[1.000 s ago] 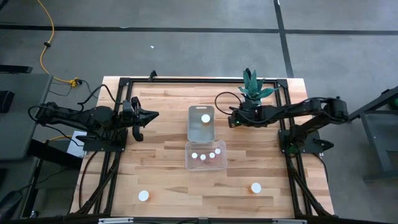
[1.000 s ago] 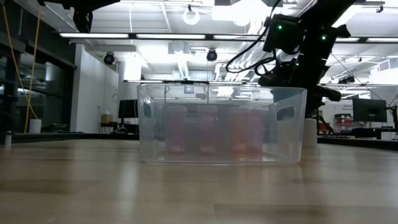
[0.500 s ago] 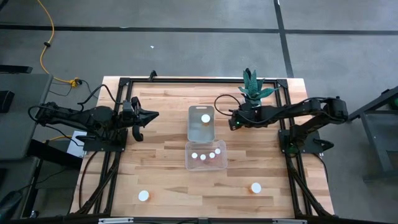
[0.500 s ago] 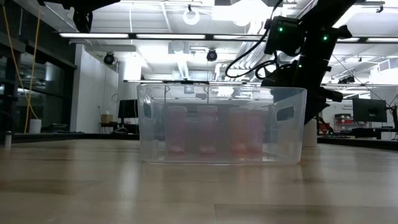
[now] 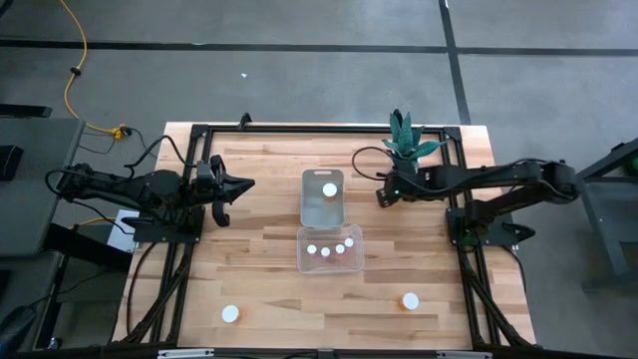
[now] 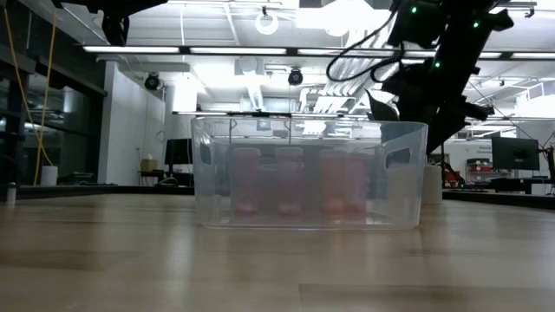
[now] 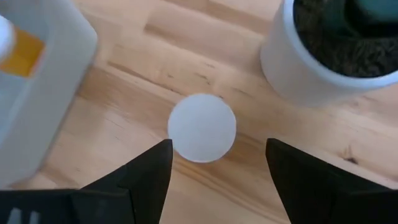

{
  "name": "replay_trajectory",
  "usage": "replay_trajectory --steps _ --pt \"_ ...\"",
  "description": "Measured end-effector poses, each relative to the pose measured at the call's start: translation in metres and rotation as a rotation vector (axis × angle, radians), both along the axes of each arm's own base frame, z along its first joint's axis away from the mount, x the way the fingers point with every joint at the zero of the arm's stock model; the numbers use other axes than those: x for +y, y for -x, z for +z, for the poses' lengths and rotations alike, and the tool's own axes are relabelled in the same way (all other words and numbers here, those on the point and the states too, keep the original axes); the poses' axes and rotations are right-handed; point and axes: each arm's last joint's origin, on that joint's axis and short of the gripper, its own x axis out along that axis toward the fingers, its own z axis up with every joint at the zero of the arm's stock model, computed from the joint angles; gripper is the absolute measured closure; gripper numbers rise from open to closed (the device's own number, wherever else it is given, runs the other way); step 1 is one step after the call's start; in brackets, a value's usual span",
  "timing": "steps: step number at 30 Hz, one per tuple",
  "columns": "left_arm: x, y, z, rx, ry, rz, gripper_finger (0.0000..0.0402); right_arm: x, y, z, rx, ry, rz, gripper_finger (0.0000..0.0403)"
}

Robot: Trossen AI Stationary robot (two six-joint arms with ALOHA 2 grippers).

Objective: Pick and place medicine bottles into bin by pill shape (circle, oval)
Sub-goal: Put the top right orange pill bottle into the gray bin

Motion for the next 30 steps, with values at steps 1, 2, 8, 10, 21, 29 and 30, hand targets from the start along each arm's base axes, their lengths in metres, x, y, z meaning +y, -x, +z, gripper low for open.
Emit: replay_trajectory --steps 1,2,8,10,21,29,30 --pt "0.000 0.000 0.000 0.000 0.000 0.000 0.0401 0.000 0.001 0.003 -0.016 0.004 0.000 0.0151" --pt "0.000 0.000 0.000 0.000 0.000 0.000 0.0401 0.000 0.002 0.006 -0.037 0.011 0.007 0.0151" --pt "0.000 0.000 0.000 0.000 0.000 0.000 0.0401 0.006 -0.009 0.016 -0.161 0.063 0.093 0.0192" --pt "0.000 0.000 0.000 0.000 0.000 0.001 0.0401 0.008 -0.010 0.013 -0.144 0.092 0.087 0.0246" --pt "0.000 0.000 0.000 0.000 0.000 0.003 0.0401 0.007 -0.020 -0.006 -0.047 0.114 0.055 0.0399" --pt "0.000 0.000 0.000 0.000 0.000 0.003 0.0401 0.000 -0.021 -0.011 -0.033 0.078 0.035 0.0402" --pt "0.000 0.000 0.000 0.000 0.000 0.003 0.0401 0.000 -0.022 -0.011 -0.027 0.074 0.046 0.0402"
